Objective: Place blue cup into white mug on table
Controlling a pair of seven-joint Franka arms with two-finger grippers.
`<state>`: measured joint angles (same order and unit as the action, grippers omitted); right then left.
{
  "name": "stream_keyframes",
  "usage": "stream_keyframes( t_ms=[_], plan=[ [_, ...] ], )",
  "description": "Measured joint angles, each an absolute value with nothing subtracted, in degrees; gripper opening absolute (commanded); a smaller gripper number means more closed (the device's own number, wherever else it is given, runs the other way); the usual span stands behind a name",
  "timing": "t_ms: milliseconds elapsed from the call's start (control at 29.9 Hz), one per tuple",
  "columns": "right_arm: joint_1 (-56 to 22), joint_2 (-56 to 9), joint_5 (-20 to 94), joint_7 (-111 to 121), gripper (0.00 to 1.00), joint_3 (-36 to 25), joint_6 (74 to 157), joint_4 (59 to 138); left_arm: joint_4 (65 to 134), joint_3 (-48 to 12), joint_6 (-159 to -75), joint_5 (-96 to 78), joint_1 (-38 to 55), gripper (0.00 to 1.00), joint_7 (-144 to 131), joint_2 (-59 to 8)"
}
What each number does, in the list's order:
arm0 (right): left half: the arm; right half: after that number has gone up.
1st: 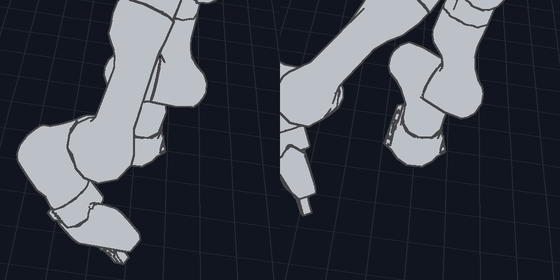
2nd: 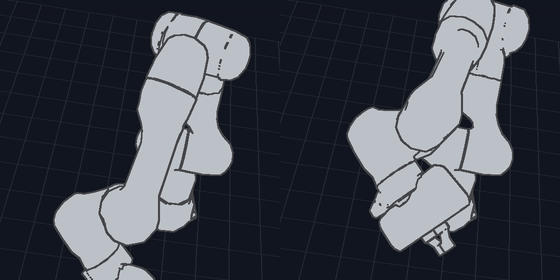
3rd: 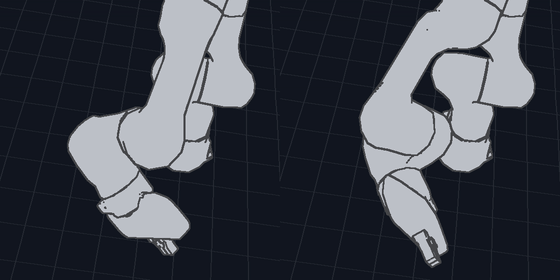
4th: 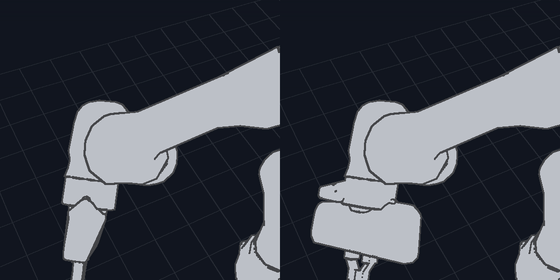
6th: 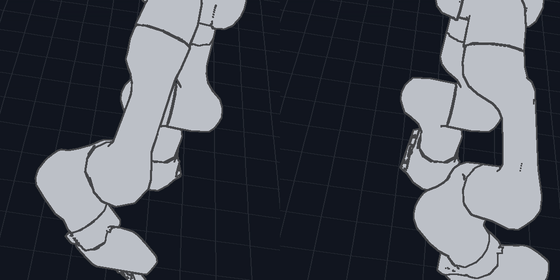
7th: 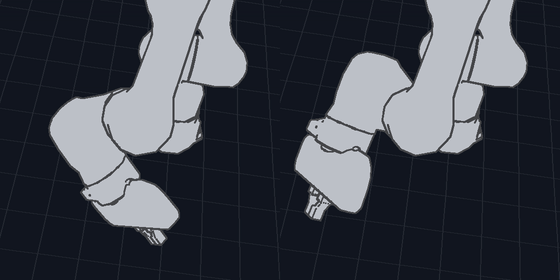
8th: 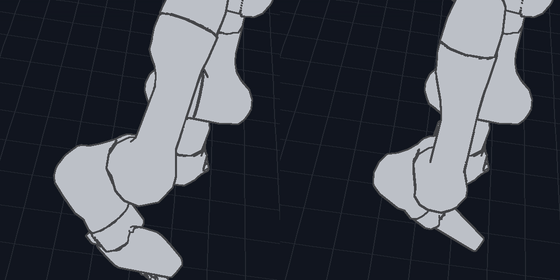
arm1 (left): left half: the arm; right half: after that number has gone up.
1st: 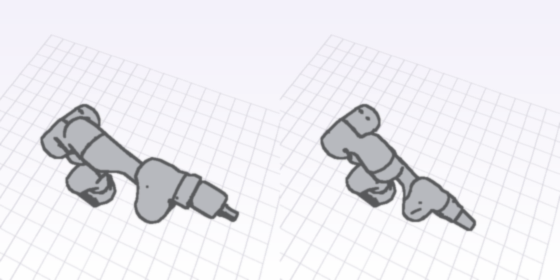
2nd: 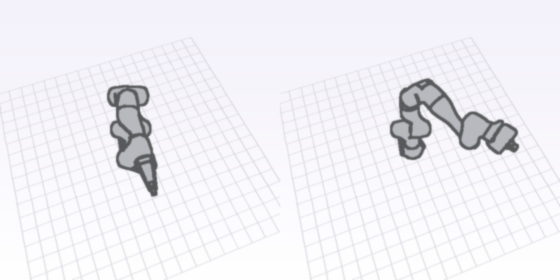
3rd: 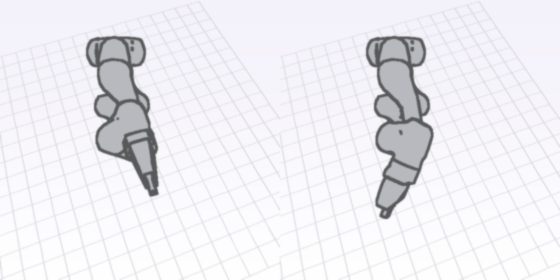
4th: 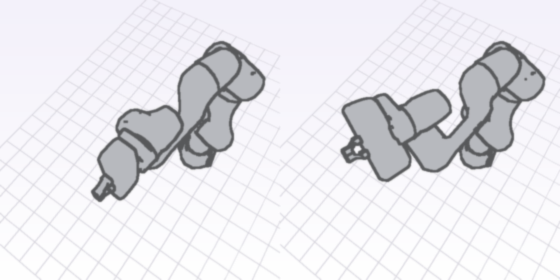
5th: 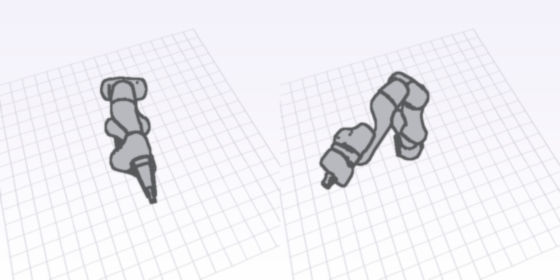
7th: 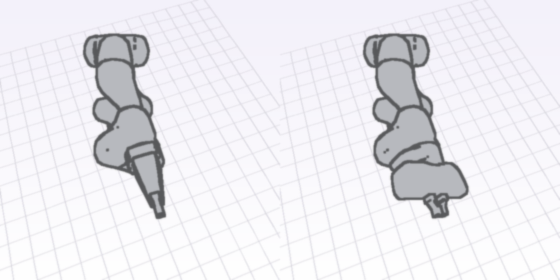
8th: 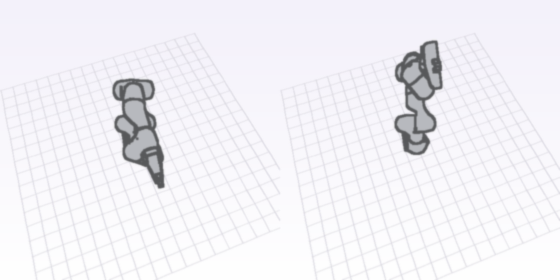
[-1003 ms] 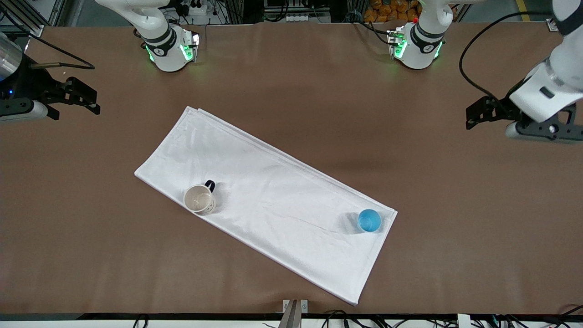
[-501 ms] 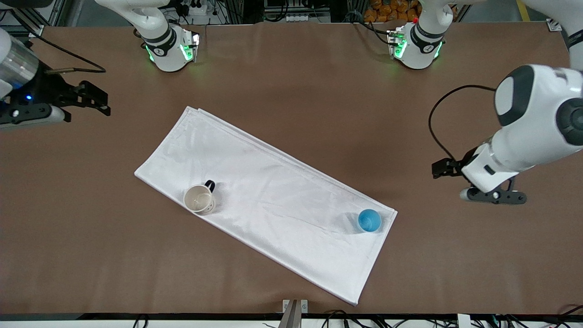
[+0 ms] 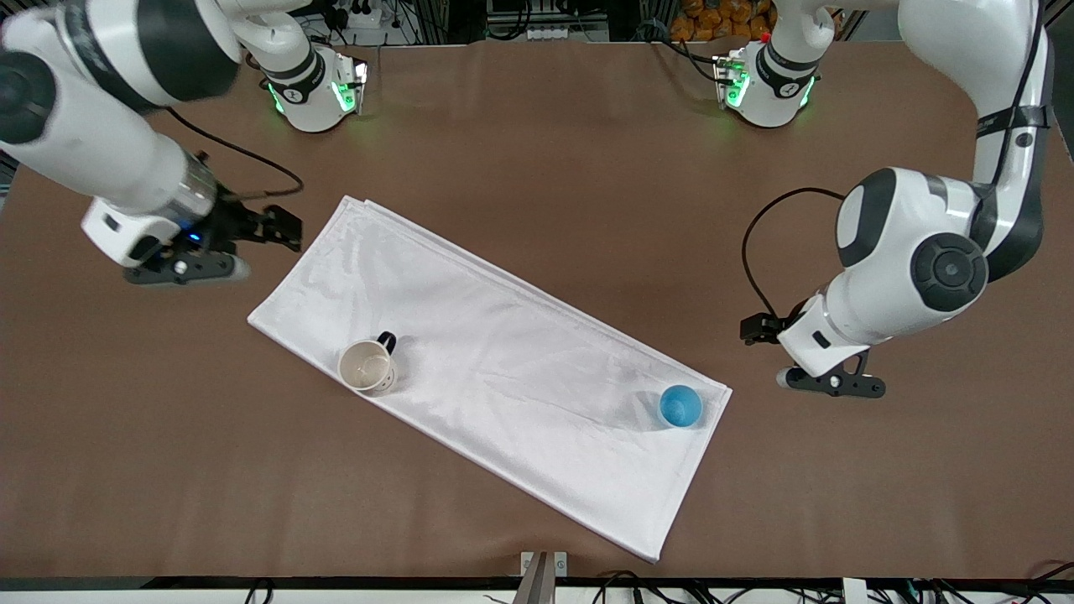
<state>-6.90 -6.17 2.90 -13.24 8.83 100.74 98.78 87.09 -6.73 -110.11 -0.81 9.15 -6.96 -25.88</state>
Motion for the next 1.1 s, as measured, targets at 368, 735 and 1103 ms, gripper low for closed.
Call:
stream_keyframes(
  t_ms=[368,735,1103],
  plan=[
    [-8.29,-11.41,1.71,-20.12,1.00,9.26,122.80,112.90,87.07,-6.80,-118.85,-0.81,10.45,1.00,-12.48,-32.77],
    [-10.02,-18.63,-4.20,-28.63,1.00,9.93,131.30,114.77,86.97,-6.81,-127.53,-0.85,11.82,1.00,-17.40,-36.22],
    [-10.26,-23.83,-4.44,-30.43,0.86,9.96,137.49,114.42,86.95,-6.74,-134.68,-1.02,11.72,1.00,-18.54,-39.40]
  ],
)
